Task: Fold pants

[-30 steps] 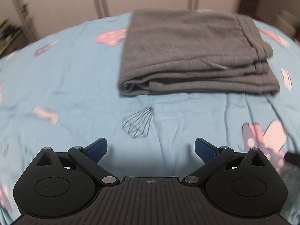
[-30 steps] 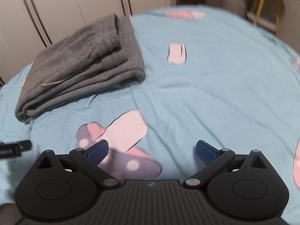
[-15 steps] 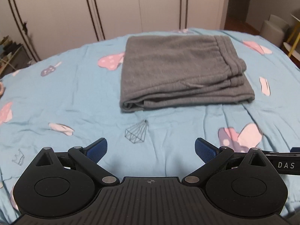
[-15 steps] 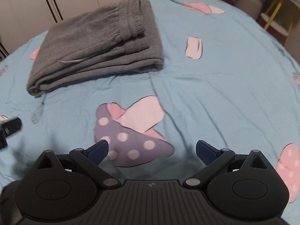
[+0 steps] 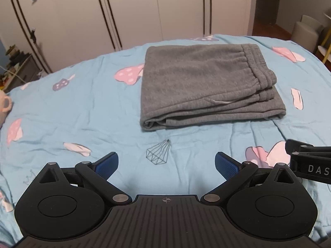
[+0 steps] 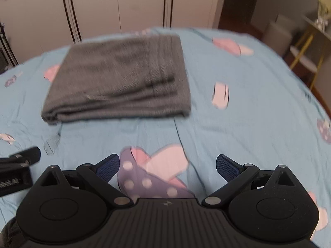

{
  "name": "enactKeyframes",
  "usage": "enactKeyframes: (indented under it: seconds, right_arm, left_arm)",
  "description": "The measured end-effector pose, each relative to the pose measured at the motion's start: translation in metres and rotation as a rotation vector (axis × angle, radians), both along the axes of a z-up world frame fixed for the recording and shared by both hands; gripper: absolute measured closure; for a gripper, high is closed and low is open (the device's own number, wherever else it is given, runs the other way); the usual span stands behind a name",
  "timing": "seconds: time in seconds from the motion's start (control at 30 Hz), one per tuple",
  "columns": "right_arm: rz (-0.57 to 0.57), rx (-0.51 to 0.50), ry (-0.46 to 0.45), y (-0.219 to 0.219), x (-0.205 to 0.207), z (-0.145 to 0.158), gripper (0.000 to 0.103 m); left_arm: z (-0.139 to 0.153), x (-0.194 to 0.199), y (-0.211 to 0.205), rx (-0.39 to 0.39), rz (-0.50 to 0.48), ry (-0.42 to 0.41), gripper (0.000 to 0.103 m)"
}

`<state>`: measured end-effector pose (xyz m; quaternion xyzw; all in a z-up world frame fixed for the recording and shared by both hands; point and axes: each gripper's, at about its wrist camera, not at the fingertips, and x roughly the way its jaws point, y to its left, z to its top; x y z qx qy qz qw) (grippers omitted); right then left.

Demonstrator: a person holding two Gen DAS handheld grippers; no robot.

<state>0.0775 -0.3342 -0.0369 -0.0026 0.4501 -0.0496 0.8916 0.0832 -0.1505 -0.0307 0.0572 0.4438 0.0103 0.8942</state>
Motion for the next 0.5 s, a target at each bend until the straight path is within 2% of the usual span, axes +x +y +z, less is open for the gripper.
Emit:
enactKeyframes:
  seconds: [0.07, 0.17, 0.37, 0.5]
  right_arm:
    - [0.020, -0.021, -0.024, 0.006, 0.000, 0.005, 0.003]
    - [0.051, -0.027, 0.012, 0.013, 0.007, 0.005, 0.003]
    - [0.029, 0.078, 0.135, 0.011, 0.024, 0.001, 0.003]
    - [0.028, 0.073, 0.128, 0.013, 0.030, 0.011, 0.003]
  left_arm:
    - [0.003, 0.002, 0.001, -0.015, -0.003, 0.007, 0.001]
    - [0.006, 0.005, 0.001, -0.020, -0.003, 0.019, 0.001]
    - [0.015, 0.018, 0.005, -0.043, 0.013, 0.075, 0.001]
    - [0.019, 0.026, 0.005, -0.017, 0.027, 0.115, 0.001]
